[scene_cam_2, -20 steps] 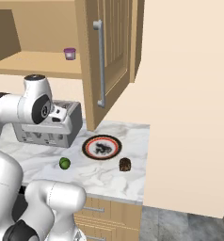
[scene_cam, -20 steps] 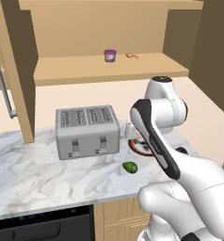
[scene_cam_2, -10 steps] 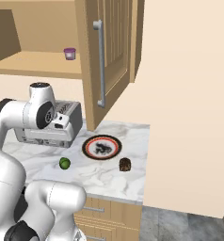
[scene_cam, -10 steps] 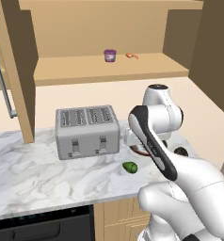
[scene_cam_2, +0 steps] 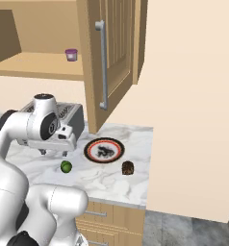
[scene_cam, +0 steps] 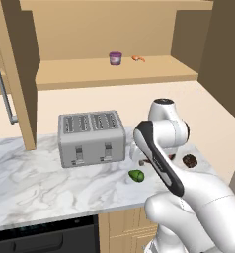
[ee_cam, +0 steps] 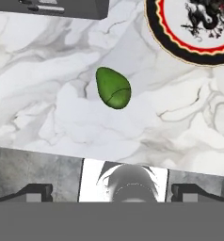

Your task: Pick the avocado and bread from the counter and place them on the plate. Then pick the jam from the cabinet and place it next to the plate. Lastly close the cabinet door.

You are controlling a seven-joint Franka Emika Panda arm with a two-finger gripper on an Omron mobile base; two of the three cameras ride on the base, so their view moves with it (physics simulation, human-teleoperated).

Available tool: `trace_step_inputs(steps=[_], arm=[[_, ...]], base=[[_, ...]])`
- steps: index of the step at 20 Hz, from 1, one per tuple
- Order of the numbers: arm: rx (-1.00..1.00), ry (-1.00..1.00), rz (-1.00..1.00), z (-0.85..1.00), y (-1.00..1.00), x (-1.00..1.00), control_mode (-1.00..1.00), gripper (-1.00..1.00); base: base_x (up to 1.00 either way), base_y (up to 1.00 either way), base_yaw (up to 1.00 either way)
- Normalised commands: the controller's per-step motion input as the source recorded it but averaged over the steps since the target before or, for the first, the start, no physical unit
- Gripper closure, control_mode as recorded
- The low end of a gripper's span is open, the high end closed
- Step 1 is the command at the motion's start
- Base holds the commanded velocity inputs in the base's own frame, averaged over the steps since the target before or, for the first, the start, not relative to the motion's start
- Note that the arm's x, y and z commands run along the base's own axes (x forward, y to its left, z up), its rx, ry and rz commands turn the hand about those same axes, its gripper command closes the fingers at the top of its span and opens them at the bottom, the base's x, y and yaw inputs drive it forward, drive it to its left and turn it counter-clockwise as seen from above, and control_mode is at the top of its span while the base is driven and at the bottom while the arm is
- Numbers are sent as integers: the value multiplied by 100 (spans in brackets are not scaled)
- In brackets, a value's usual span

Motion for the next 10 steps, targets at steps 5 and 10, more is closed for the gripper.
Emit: trace_step_inputs(steps=[5, 10], arm=[[0, 1, 2, -32, 0, 0, -100, -100], [0, 0, 3, -28, 0, 0, -100, -100]], base=[[0, 0, 0], [0, 0, 0]])
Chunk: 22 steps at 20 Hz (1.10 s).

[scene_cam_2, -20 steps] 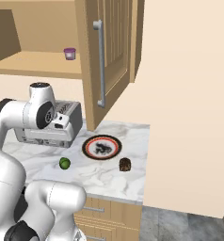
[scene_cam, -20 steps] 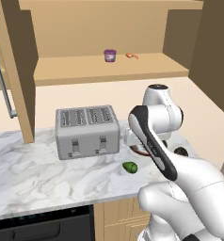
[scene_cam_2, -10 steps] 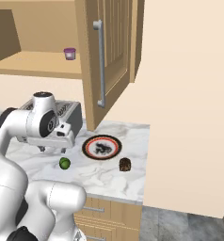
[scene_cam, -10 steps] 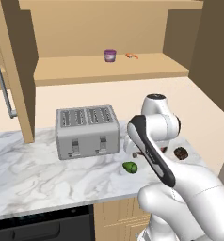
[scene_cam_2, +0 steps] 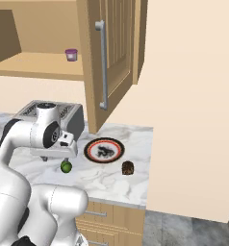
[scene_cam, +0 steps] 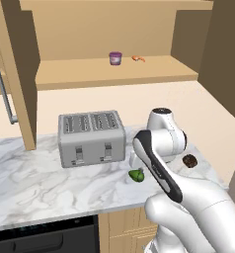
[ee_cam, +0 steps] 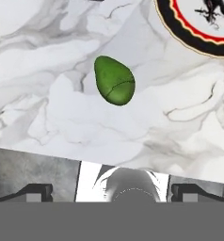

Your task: Pick the avocado and bread from the counter and place them on the plate. Then pick the jam from the cabinet and place it next to the plate. Lastly close the cabinet door.

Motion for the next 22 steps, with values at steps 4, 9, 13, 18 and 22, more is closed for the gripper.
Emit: trace_step_inputs(steps=[4, 9, 13, 18, 22], arm=[[0, 0, 10, -20, 0, 10, -100, -100], [0, 0, 13, -16, 0, 14, -100, -100], [0, 0, 12, -16, 1, 17, -100, -100], [0, 0, 13, -17, 2, 18, -100, -100], [0, 0, 12, -16, 4, 11, -100, -100]], base=[[0, 0, 0], [0, 0, 0], [0, 0, 0], [0, 0, 0], [0, 0, 0]])
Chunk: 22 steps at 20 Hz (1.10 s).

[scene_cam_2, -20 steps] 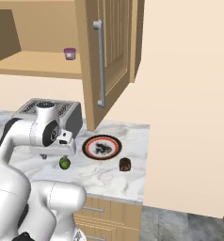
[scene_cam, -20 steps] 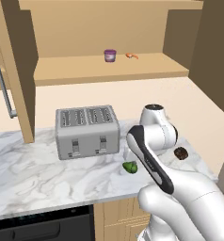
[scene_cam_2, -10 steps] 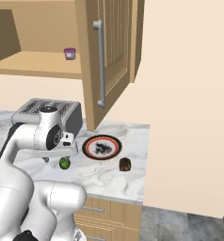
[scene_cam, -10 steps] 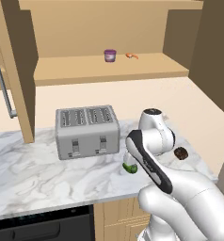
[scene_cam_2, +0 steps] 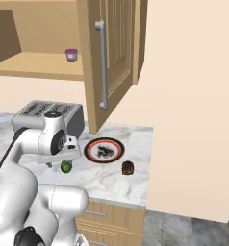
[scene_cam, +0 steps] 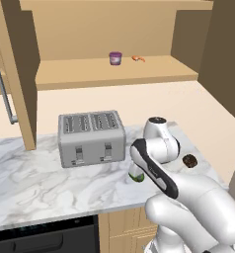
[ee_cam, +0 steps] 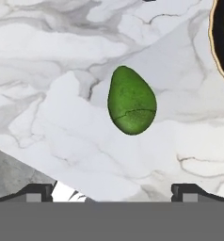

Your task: Pick the avocado and bread from the counter and place them on the plate. Then pick the jam from the cabinet and place it next to the plate. Lastly close the cabinet door.

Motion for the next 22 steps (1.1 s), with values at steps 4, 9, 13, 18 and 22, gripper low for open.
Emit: trace_step_inputs(steps=[4, 9, 13, 18, 22], arm=[[0, 0, 6, -11, 7, 7, -100, -100], [0, 0, 4, -8, 6, 8, -100, -100], [0, 0, 3, -7, 0, 11, -100, -100], [0, 0, 2, -8, 0, 12, -100, -100], [0, 0, 3, -10, 0, 12, -100, -100]], base=[[0, 0, 0], [0, 0, 0], [0, 0, 0], [0, 0, 0], [0, 0, 0]])
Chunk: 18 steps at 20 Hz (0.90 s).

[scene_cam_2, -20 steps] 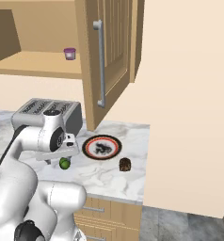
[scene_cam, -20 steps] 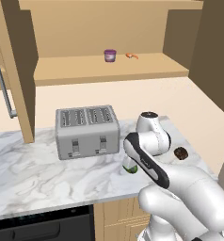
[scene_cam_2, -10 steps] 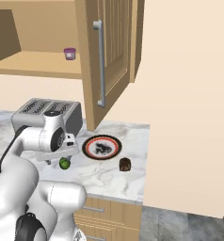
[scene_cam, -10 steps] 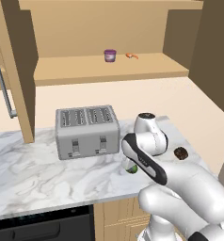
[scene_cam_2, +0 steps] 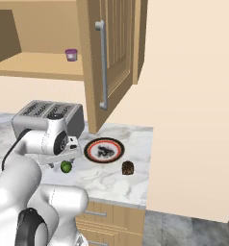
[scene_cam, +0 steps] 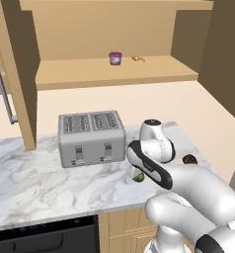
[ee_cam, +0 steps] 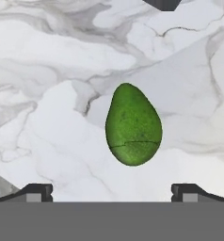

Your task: Pick the avocado and bread from the counter and place them on the plate. Then pick the jam from the cabinet and place it next to the plate. Lastly close the cabinet door.

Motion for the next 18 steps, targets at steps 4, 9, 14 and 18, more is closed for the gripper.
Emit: trace_step_inputs(steps=[4, 9, 14, 18], arm=[[0, 0, 2, -8, 0, 12, -100, -100], [0, 0, 0, -11, 0, 12, -100, -100], [0, 0, 0, -11, 0, 10, -100, -100], [0, 0, 0, -11, 0, 6, -100, -100]], base=[[0, 0, 0], [0, 0, 0], [0, 0, 0], [0, 0, 0]])
